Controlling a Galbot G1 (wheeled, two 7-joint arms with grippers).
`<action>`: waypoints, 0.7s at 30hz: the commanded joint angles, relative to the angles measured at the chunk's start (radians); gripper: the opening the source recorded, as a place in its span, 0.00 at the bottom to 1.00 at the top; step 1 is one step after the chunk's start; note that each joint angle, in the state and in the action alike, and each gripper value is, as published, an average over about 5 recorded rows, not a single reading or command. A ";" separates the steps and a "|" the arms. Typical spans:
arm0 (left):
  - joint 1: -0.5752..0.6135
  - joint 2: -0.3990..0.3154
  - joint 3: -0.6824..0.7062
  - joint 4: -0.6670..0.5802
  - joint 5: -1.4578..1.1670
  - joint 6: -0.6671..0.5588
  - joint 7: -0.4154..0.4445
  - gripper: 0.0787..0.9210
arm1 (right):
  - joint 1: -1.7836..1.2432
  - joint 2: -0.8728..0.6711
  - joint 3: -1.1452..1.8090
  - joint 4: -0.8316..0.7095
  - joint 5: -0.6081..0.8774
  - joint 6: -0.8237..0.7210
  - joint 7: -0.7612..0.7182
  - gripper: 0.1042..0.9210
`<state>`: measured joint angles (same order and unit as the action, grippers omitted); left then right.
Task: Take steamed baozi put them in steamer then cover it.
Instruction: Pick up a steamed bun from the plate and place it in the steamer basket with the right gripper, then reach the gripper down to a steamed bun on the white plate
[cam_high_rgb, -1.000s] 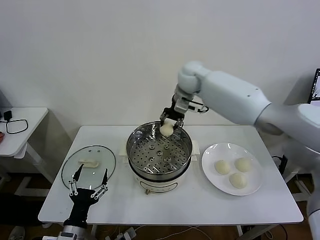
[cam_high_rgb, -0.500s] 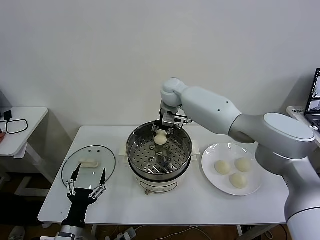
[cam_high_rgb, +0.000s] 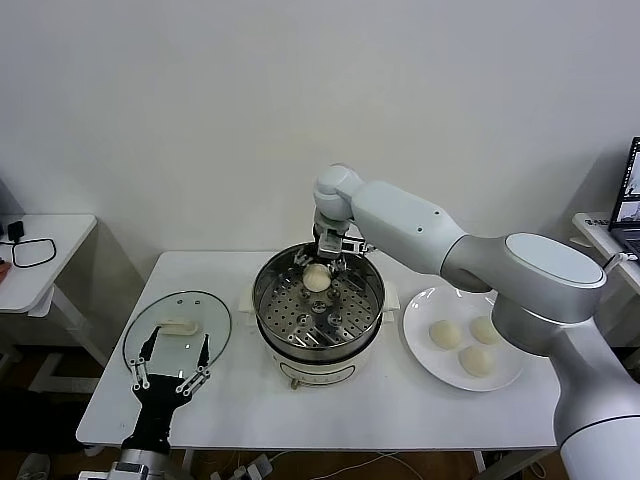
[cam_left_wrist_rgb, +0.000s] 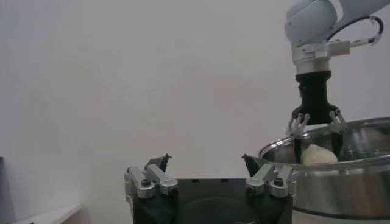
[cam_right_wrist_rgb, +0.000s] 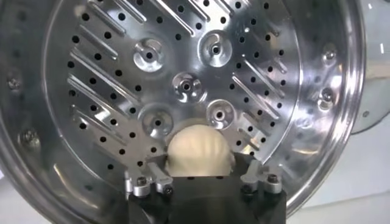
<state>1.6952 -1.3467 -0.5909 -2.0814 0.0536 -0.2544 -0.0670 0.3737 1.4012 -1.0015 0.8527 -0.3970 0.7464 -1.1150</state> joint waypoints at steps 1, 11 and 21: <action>-0.004 0.001 0.003 0.000 0.000 0.006 0.001 0.88 | 0.129 -0.130 -0.055 0.130 0.277 -0.175 -0.089 0.88; -0.010 0.005 0.016 -0.001 0.003 0.012 0.001 0.88 | 0.321 -0.415 -0.285 0.122 0.819 -0.702 -0.161 0.88; -0.016 0.005 0.022 0.001 0.004 0.012 0.001 0.88 | 0.194 -0.597 -0.414 0.137 0.869 -0.803 -0.115 0.88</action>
<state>1.6798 -1.3418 -0.5694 -2.0879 0.0568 -0.2406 -0.0663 0.5968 0.9881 -1.2834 0.9687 0.2851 0.1409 -1.2397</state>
